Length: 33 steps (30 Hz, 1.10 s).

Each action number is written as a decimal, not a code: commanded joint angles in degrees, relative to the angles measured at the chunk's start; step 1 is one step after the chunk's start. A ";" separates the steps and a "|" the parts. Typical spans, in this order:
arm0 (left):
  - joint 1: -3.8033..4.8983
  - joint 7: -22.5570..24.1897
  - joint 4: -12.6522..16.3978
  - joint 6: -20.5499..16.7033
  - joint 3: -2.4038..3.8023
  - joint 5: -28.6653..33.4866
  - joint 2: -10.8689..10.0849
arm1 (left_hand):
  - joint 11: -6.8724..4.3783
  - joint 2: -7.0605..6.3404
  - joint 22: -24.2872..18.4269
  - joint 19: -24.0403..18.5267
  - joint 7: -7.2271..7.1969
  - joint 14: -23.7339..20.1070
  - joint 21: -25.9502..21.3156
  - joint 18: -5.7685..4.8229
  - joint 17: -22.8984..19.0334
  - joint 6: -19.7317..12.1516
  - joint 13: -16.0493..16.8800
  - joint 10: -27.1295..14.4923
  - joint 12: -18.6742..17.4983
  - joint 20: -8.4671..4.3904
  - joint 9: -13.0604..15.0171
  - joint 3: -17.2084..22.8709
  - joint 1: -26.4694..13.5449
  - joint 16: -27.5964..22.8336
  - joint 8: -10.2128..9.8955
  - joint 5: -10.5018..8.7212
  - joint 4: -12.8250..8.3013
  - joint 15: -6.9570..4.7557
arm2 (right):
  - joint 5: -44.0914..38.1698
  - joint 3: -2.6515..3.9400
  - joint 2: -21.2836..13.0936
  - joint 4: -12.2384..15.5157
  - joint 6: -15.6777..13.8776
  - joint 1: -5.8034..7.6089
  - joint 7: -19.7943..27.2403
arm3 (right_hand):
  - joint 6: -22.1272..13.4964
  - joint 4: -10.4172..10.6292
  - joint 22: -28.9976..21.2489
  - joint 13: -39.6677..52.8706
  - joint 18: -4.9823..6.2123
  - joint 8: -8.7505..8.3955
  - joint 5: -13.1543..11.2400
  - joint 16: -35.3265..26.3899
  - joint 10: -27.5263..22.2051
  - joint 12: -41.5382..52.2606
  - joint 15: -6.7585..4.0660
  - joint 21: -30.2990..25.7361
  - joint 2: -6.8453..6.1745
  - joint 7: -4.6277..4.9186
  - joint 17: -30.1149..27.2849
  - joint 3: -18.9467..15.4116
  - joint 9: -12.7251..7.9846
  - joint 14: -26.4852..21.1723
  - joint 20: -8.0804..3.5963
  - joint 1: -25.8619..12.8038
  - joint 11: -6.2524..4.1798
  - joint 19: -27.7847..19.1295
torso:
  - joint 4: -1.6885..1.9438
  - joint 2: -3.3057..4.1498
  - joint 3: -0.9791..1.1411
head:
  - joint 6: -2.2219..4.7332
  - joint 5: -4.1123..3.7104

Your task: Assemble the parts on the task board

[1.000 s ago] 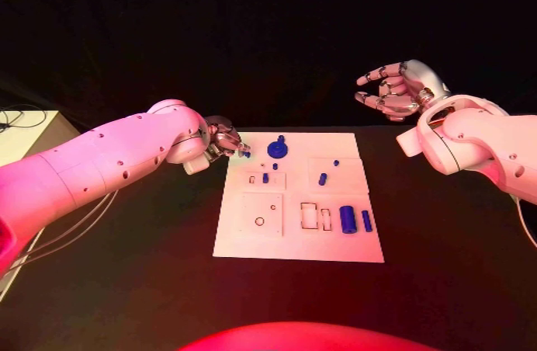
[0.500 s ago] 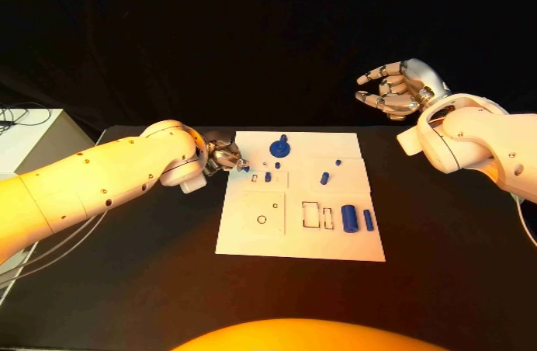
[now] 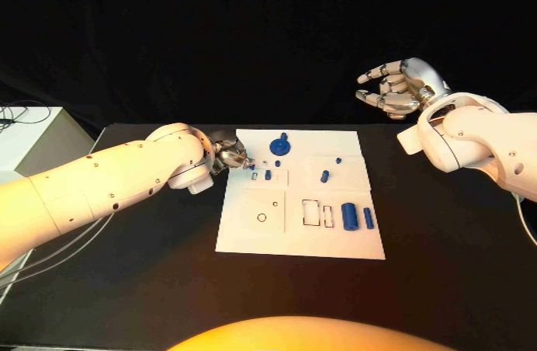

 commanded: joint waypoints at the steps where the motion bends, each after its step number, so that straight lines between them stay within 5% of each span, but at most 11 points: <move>1: -0.06 -0.46 -0.22 0.65 -0.31 -0.62 0.38 | 0.03 0.45 4.04 0.76 -0.38 5.96 0.19 -0.92 15.09 0.68 -0.05 0.30 -0.12 -0.30 -0.01 9.29 0.05 0.19 0.16 0.17 -9.00 -0.30 | -0.39 0.00 0.00 0.05 0.75 -0.03 0.22 | -0.45 0.10 -0.01 0.01 0.50 0.23 0.20 -0.37 -0.11 -0.16 -0.02 -0.36 -0.04 0.07 5.18 0.33 -0.06 3.56 -0.01 -0.39 0.04 -0.36 | 0.00 -0.03 0.06 | -0.23 -0.11; 11: -0.08 -0.69 -1.07 1.52 -1.11 -0.73 1.22 | 0.02 0.45 4.06 0.77 -0.38 5.96 0.20 -0.92 15.09 0.70 -0.09 0.31 -0.17 -0.32 -0.03 9.37 0.01 0.19 0.14 0.17 -9.01 -0.31 | -0.39 0.00 0.01 0.08 0.75 -0.03 0.24 | -0.45 0.10 -0.01 0.01 0.50 0.23 0.20 -0.37 -0.11 -0.16 -0.02 -0.36 -0.04 0.07 5.18 0.33 -0.06 3.56 -0.01 -0.39 0.04 -0.36 | 0.06 -0.07 0.03 | -0.45 -0.26; 33: -0.14 0.50 -2.38 0.62 -1.67 -5.59 2.94 | 0.00 0.45 4.05 0.77 -0.39 5.96 0.20 -0.92 15.09 0.74 -0.14 0.34 -0.23 -0.35 -0.06 9.55 -0.05 0.19 0.10 0.18 -9.06 -0.34 | -0.39 0.00 -0.04 0.25 0.77 -0.03 0.24 | -0.45 0.10 -0.01 0.01 0.50 0.23 0.20 -0.37 -0.11 -0.16 -0.02 -0.36 -0.04 0.07 5.18 0.33 -0.06 3.56 -0.01 -0.39 0.04 -0.36 | 0.10 -0.05 0.03 | -0.89 -0.50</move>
